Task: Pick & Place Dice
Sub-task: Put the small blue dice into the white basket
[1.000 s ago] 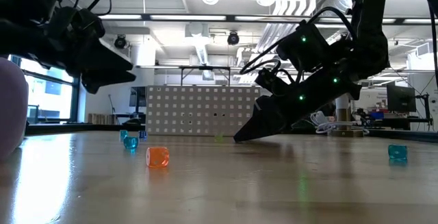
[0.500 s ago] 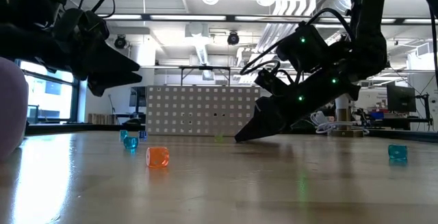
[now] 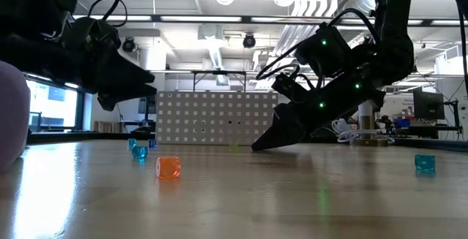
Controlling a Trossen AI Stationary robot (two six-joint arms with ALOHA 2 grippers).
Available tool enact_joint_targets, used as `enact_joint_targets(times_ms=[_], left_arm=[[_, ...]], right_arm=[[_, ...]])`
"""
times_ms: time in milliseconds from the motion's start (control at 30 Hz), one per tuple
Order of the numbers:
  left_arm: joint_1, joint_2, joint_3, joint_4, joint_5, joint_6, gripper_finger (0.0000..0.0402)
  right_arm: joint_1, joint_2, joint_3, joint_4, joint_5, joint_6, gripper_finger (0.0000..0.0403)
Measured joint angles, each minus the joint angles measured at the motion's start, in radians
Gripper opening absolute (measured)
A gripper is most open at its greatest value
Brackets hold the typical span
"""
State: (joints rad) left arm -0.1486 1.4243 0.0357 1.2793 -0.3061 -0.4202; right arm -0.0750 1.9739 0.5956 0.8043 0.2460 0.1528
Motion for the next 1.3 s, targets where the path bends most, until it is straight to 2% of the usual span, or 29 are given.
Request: enact_joint_targets(times_ms=[267,500,667,800,1000,1300], left_arm=[[0.000,0.116,0.001,0.114,0.000,0.000,0.0183],[0.000,0.151,0.002,0.145,0.000,0.000,0.0183],[0.000,0.151,0.003,0.144,0.000,0.000,0.0183],[0.000,0.151,0.003,0.144,0.000,0.000,0.0183],[0.000,0.151,0.003,0.144,0.000,0.001,0.0183],[0.000,0.151,0.004,0.143,-0.001,0.001,0.0183]], right_arm=[[0.000,-0.001,-0.001,0.001,-0.014,-0.001,0.0037],[0.000,-0.001,-0.001,0.000,-0.014,-0.001,0.0047],[0.009,-0.027,0.000,-0.014,-0.017,-0.001,0.0035],[0.029,-0.099,-0.004,-0.049,-0.008,-0.005,0.0039],[0.057,-0.265,-0.003,-0.103,0.087,-0.045,0.0036],[0.017,-0.483,-0.002,-0.117,0.202,-0.178,0.0036]])
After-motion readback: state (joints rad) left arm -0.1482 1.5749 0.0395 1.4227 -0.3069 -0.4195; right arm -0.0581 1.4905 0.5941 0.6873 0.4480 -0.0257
